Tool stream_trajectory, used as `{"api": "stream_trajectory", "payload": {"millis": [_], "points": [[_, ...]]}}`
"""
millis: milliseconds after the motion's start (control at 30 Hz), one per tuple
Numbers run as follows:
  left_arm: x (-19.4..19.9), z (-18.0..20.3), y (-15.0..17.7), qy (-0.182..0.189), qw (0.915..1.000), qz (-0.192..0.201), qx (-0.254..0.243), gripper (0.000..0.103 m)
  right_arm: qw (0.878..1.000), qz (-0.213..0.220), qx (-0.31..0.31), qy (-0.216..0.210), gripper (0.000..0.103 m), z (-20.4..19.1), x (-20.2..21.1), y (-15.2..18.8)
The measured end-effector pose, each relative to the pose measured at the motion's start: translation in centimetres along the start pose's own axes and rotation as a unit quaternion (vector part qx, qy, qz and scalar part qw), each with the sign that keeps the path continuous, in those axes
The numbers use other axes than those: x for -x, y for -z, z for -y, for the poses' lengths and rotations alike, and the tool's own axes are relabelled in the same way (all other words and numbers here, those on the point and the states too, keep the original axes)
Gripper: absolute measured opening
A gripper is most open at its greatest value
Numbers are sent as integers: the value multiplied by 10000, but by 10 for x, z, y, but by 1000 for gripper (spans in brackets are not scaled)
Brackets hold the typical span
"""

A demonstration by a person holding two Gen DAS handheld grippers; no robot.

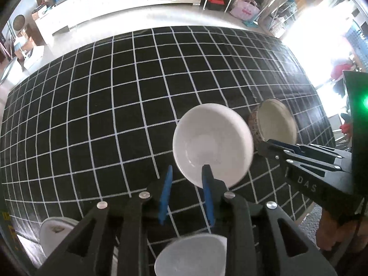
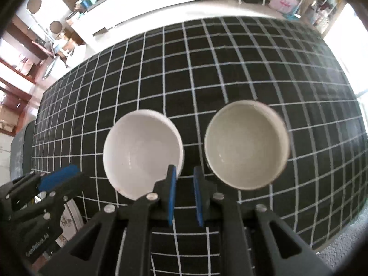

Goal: Organize plates and bowls
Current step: 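Lower the held white bowl into the other white bowl beside the plates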

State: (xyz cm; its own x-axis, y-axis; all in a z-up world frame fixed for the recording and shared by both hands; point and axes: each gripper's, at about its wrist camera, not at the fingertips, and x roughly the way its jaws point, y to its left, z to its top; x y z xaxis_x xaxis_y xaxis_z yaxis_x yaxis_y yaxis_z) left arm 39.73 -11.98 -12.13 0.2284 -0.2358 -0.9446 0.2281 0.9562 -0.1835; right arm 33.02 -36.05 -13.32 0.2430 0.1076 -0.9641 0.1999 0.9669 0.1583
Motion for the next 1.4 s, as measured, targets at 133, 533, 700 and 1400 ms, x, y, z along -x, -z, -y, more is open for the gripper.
{"api": "stream_trajectory", "payload": {"millis": [133,533,700,1400], "points": [[-19,-2,-5,-17,10000,-81,-31,24,10000,-77,-30,-24,19,4,-15,-3],[-60,0,-13,-203,9996,-179,-106,13,9999,-130,53,-65,18,3,-41,0],[-65,0,-6,-340,9991,-172,-202,11,9998,-152,74,52,18,2,-46,7],[26,5,59,-441,9983,308,-225,10,9995,268,-118,-146,18,-36,22,65]]}}
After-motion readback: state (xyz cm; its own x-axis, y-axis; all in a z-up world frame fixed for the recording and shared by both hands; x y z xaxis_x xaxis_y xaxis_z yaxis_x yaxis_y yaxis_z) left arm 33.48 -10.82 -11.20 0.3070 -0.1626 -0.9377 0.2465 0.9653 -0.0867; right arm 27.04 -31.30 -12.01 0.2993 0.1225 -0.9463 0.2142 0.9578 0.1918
